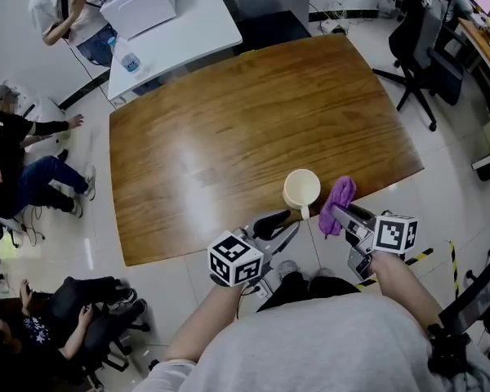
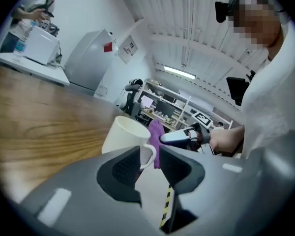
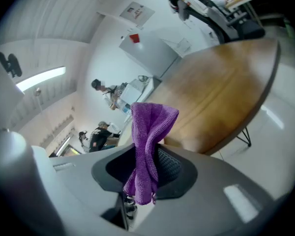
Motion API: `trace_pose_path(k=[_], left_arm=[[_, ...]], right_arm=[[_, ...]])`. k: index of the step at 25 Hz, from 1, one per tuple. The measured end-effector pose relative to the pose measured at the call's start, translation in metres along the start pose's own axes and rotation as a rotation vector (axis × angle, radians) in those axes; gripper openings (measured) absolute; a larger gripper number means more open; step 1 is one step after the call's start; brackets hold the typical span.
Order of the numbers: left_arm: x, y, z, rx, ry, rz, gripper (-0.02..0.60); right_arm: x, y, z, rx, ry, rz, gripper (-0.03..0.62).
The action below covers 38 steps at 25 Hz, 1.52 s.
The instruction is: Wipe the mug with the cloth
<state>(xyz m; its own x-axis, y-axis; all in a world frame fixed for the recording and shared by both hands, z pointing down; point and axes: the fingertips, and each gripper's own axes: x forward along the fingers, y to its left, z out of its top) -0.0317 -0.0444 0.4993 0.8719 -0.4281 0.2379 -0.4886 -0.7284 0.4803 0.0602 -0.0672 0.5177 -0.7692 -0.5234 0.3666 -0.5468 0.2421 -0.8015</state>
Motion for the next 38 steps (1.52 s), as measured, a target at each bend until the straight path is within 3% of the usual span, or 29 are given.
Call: trace_pose_path(k=[3,7,11,13,20,25,29,38], left_arm=[[-0.032,-0.019,0.028,0.045,-0.087,0.047,0.063],[-0.069,-0.071,0.05,0.154,-0.143,0.097,-0.005],[-0.068,-0.155,0.037,0.235,-0.149,0.121,-0.006],[-0.059,-0.204,0.018,0.235,-0.156,0.142,-0.006],[-0.043,-0.38,-0.07,0.171,-0.204,0.197,-0.006],[-0.051,-0.462,-0.089,0.19,-0.187,0.214,-0.006],[-0.063,-0.49,-0.083,0.199,-0.177,0.242,-0.006],[-0.094,-0.501,-0.097,0.192,-0.179,0.264,-0.006]], right_arm=[[-0.026,0.046,0.004,-0.183,0.065,0.122,0.11],[-0.056,0.109,-0.008,-0.411,0.114,0.274,0.11],[-0.111,0.148,-0.055,-0.525,0.148,0.423,0.11],[-0.152,0.15,-0.085,-0.578,0.16,0.457,0.109],[-0.319,0.14,-0.181,-0.682,0.171,0.484,0.109],[-0.391,0.152,-0.211,-0.702,0.151,0.469,0.109],[-0.417,0.172,-0.223,-0.731,0.155,0.479,0.109],[-0.413,0.182,-0.253,-0.695,0.149,0.41,0.107]])
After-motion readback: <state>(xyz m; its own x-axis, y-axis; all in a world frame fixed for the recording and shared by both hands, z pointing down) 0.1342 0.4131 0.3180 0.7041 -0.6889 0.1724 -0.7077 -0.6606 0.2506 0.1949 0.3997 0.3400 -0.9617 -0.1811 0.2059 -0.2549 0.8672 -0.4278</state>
